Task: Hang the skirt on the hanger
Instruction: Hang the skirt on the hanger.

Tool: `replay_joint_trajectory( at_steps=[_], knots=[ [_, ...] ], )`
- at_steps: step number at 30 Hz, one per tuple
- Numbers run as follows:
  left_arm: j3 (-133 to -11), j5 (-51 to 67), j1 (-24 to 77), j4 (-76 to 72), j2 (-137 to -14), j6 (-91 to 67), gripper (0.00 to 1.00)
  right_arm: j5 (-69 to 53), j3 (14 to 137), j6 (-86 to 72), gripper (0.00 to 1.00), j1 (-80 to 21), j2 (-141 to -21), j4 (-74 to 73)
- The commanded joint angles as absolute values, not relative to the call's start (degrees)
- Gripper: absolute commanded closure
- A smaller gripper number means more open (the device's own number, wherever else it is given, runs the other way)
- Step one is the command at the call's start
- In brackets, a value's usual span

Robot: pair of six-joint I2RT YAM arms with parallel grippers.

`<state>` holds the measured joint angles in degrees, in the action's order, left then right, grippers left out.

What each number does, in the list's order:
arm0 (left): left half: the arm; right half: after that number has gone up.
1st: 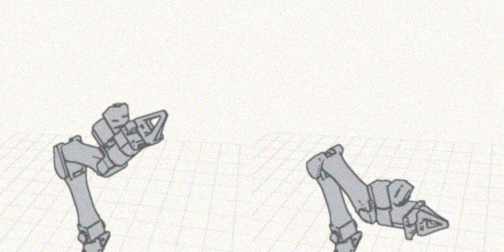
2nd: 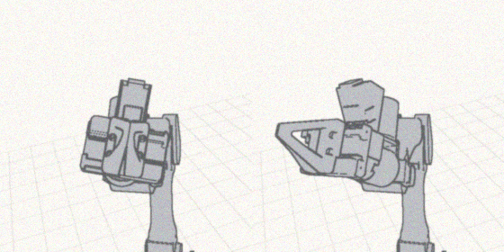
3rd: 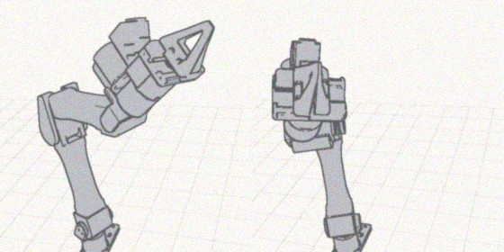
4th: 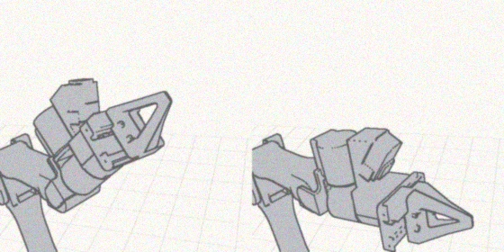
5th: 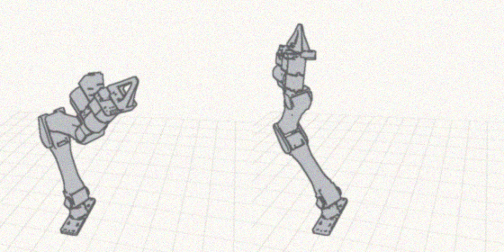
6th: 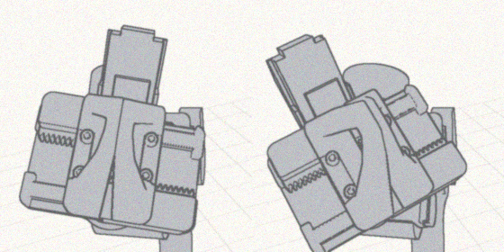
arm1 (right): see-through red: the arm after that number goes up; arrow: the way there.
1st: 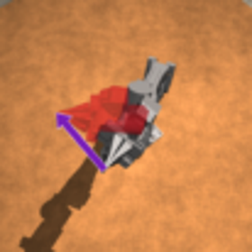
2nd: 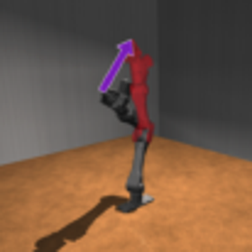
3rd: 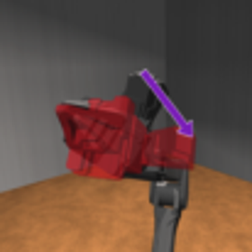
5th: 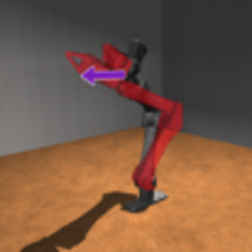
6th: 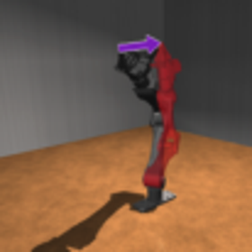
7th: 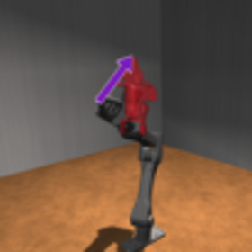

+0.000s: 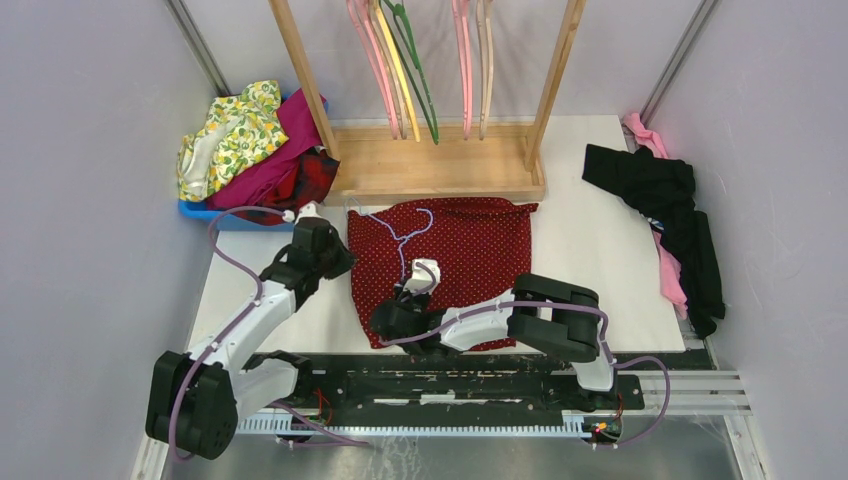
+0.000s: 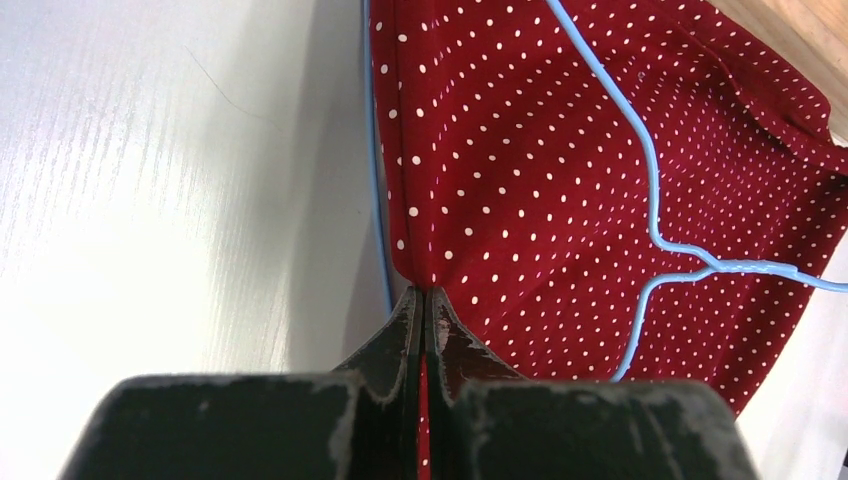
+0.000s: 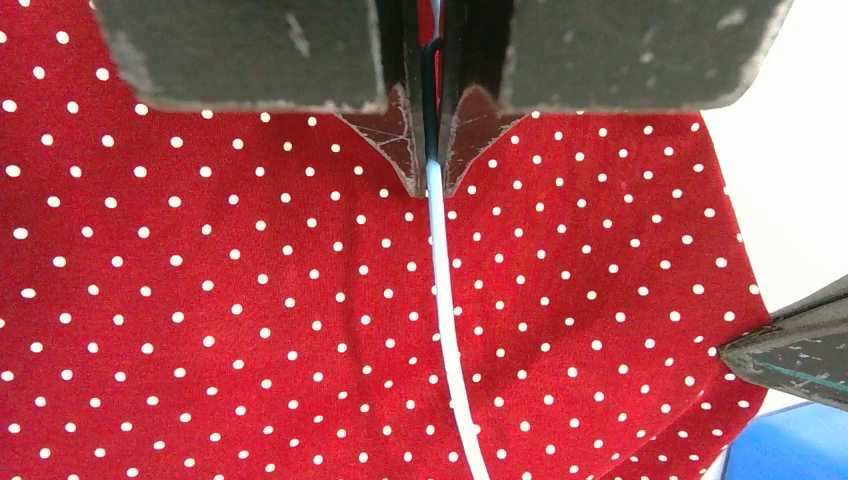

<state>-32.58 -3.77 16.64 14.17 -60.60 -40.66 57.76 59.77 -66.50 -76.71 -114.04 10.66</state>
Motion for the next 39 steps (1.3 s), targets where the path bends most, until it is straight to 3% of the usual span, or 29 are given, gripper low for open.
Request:
replay_joint_trajectory(
  at_steps=[1,8,14,21,39],
  knots=[
    [-33.4,-3.5,16.8,14.9,-58.7,-41.1,0.97,60.8,61.0,-67.0,0.99,-75.9,-111.1,7.9],
    [-35.8,-3.2,16.8,15.5,-58.6,-40.6,0.97,54.2,62.6,-60.4,0.99,-75.8,-111.9,11.0],
    [-37.3,-3.0,16.8,16.0,-58.5,-40.3,0.97,45.4,67.5,-58.1,0.99,-75.5,-111.8,0.9],
    [-36.8,-2.8,16.7,16.7,-57.4,-40.2,0.97,47.4,68.0,-62.4,0.99,-74.4,-110.8,-9.0],
    [-35.2,-2.6,16.7,16.7,-55.8,-40.1,0.97,49.3,62.2,-65.6,0.99,-69.5,-106.3,-12.1]
  ],
)
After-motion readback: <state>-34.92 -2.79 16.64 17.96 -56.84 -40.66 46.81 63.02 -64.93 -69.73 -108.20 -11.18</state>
